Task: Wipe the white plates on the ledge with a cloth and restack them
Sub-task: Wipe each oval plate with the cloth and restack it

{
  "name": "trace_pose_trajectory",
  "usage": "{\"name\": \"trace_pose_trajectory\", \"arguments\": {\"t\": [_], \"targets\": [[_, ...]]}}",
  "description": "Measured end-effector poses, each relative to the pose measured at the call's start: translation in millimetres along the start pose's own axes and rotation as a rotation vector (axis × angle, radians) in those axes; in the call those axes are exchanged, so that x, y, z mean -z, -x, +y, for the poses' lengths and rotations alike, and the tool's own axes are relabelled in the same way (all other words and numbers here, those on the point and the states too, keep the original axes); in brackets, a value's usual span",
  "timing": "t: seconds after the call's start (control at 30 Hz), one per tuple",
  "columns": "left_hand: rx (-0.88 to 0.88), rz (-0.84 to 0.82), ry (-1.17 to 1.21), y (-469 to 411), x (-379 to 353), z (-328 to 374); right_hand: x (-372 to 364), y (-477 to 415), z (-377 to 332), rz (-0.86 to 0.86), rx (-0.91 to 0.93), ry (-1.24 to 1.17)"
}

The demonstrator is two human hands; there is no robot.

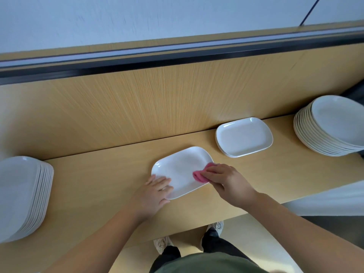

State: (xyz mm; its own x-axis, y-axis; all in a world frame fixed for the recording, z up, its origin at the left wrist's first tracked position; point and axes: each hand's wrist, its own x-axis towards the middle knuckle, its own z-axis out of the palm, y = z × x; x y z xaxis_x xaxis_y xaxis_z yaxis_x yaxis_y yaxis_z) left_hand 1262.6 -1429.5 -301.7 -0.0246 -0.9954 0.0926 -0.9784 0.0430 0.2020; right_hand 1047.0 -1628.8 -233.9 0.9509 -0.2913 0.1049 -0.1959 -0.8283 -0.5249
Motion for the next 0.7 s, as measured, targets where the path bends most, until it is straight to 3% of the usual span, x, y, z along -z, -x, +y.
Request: {"name": "trace_pose_trajectory", "arguments": {"t": [0.2,0.43,0.7], "targets": [[0.072,0.107,0.037,-6.3,3.4,17.0,29.0,-7.0,-2.1,0.134,0.064,-0.004],[0.491,0.313,0.395,-46.2,75.1,38.6,58.8,-21.0,-6.6,0.288,0.15,0.008],[0.635,0.386,0.54,-48.8,102.6,46.9,72.2,-33.5,-14.7,0.362,0.233,0.039]]}}
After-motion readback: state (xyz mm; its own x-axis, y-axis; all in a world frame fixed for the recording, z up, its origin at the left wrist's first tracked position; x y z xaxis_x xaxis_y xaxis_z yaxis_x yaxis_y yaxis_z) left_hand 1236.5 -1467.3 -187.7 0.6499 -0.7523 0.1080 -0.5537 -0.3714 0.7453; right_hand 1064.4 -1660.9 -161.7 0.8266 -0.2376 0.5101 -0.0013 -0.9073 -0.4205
